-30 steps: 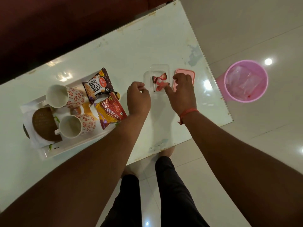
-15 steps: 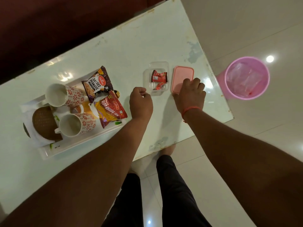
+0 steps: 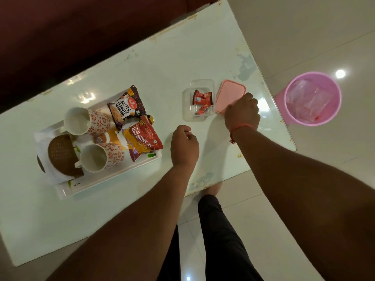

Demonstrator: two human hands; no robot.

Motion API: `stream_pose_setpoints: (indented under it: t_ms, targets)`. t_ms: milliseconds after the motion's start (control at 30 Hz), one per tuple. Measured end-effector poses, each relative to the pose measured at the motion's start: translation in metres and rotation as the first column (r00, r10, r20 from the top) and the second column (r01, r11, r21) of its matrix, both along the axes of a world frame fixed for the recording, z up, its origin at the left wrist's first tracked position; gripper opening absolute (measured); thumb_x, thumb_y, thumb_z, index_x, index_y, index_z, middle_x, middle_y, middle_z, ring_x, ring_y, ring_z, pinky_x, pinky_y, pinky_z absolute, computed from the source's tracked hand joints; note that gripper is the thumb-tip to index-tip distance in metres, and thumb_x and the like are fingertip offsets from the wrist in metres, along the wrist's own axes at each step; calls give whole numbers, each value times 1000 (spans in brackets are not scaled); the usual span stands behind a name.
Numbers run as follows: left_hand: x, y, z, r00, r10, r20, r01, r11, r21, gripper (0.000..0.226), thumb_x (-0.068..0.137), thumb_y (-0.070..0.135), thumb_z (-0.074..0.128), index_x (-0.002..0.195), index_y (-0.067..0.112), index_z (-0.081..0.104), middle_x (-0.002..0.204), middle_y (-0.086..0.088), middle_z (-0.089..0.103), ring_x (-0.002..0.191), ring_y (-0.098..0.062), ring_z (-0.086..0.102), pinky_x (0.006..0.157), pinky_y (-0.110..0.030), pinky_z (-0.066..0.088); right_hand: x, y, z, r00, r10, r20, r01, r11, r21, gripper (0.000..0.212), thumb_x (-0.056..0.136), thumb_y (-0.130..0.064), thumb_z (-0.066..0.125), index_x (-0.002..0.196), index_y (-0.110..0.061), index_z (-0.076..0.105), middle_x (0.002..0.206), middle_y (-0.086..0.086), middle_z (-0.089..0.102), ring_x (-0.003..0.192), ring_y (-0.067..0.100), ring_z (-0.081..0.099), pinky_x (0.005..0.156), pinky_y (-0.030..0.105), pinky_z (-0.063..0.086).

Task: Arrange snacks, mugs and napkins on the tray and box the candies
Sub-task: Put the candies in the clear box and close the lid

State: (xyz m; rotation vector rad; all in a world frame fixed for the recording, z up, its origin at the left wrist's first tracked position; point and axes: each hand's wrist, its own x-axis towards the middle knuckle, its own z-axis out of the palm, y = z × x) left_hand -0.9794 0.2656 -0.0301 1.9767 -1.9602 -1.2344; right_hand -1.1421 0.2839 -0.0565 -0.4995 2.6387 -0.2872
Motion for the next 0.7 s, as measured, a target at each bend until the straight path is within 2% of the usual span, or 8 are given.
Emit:
stream_pose_setpoints:
  t_ms: [100,233,433,567,700]
  targets:
    - [-5,7,0,998,-56,-3,56,998,21,22,96,7,53,116,12,60,117,-6,65,107,-19,63,87,-24,52,-6,-7,1,982,-137,131,140,990,-9,36,89,-7,49,124,-7,41,121,15,57,110,35,58,95,46,48]
    - [-11,17,1,981,-196,-12,196,980,39,24,95,11,57,119,15,59,120,-3,65,109,-17,62,83,-17,46,-13,-7,-1,965,-198,171,211,976,-61,28,91,-6,41,118,-8,43,113,12,62,101,34,63,88,48,53]
    - [-8,18,5,968,-238,-82,245,966,83,22,95,10,54,116,15,60,117,-2,66,106,-17,62,85,-23,52,-28,21,6,997,-47,56,49,999,-24,25,90,-8,44,115,-6,46,106,14,64,95,34,64,83,48,55]
    - [-19,20,8,967,-213,-136,231,964,131,23,96,9,53,116,15,59,117,-1,66,107,-17,62,85,-22,50,-30,44,16,997,34,64,-29,997,-65,30,85,-5,43,115,-5,42,103,18,60,91,38,62,79,48,54]
    - [-52,23,14,951,-218,-221,268,935,230,38,98,14,51,136,16,51,138,-4,56,125,-21,55,100,-30,47,-23,55,27,992,38,117,-20,988,-150,29,86,-1,45,114,-4,43,108,18,56,90,37,60,77,43,50]
